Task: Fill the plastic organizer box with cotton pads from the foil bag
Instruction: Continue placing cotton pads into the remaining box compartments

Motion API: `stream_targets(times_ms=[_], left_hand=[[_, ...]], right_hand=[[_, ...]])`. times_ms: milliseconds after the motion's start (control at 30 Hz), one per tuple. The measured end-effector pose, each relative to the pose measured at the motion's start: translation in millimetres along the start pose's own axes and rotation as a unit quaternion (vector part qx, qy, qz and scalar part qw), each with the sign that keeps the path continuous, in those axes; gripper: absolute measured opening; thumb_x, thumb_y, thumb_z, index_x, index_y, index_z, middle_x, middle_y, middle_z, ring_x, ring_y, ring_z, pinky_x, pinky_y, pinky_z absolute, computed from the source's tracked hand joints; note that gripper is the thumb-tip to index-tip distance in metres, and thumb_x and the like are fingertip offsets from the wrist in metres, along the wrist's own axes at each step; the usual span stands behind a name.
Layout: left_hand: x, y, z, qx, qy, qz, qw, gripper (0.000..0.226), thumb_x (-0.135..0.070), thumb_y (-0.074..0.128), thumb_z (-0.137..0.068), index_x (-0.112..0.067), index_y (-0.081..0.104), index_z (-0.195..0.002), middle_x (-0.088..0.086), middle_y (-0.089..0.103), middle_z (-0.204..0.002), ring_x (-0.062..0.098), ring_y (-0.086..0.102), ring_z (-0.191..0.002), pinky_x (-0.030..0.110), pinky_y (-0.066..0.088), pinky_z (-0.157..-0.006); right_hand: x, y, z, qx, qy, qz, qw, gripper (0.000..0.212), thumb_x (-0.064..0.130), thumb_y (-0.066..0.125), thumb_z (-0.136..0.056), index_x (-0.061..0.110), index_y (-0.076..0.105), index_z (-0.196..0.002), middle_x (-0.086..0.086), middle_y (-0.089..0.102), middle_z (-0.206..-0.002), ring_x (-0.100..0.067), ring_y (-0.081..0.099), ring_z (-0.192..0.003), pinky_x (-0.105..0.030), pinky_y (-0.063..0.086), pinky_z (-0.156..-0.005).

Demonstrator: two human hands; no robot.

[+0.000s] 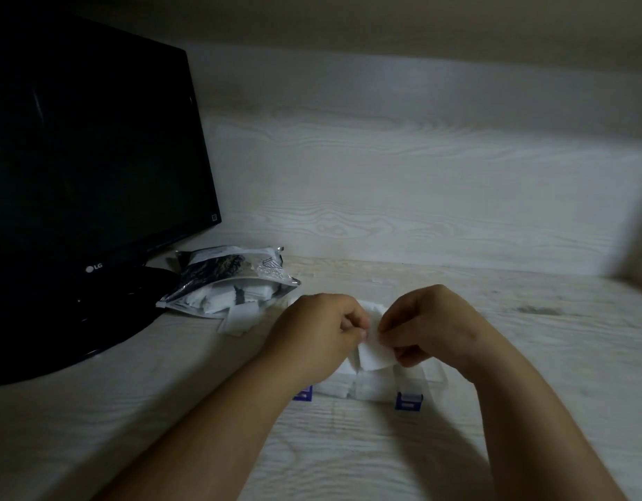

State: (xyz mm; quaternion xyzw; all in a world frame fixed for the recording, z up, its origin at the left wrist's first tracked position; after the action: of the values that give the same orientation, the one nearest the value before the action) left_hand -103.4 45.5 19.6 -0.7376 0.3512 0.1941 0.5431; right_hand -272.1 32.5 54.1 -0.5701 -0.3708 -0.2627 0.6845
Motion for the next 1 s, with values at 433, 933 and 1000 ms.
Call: stream_targets(times_ms=[433, 933, 1000], left_hand=[[0, 8, 2, 0.038, 0.029, -0.115, 0.992, 0.016, -0.027, 0.071, -0.075, -0.031, 0.073, -0.09, -0.014, 0.057, -0.073, 0.003, 0.057, -0.078, 0.018, 0.044, -0.07], [-3, 7, -1, 0.117, 0.029, -0.159, 0.98, 0.014, -0.032, 0.069, -0.08, -0.022, 0.075, -0.086, -0.002, 0.064, -0.071, 0.013, 0.059, -0.071, 0.024, 0.046, -0.063], [-2, 6, -2, 0.101, 0.03, -0.163, 0.981, 0.011, -0.034, 0.069, -0.078, -0.024, 0.072, -0.077, -0.006, 0.055, -0.061, 0.009, 0.051, -0.063, 0.022, 0.038, -0.057]], right_hand=[[-1, 15, -4, 0.064, 0.068, 0.107, 0.99, 0.016, -0.001, 0.076, -0.078, 0.015, 0.075, -0.075, -0.013, 0.072, -0.074, -0.017, 0.069, -0.056, -0.023, 0.057, -0.055], [-2, 18, -5, 0.063, 0.03, 0.222, 0.973, 0.022, 0.011, 0.078, -0.075, 0.029, 0.079, -0.087, 0.002, 0.073, -0.083, -0.012, 0.071, -0.071, -0.027, 0.06, -0.074], [-1, 17, -5, 0.058, 0.03, 0.21, 0.975, 0.019, 0.01, 0.078, -0.075, 0.026, 0.079, -0.086, 0.0, 0.074, -0.08, -0.012, 0.071, -0.067, -0.024, 0.06, -0.071]])
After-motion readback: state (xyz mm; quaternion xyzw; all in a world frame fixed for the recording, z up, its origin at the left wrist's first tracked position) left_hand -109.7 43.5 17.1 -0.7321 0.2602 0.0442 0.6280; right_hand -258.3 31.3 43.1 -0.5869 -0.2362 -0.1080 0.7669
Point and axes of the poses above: each hand's wrist, its own z-axis away from the middle knuckle, its own y-axis out of the palm, x = y × z, the point moved 2 cm from there along -z, towards the middle knuckle
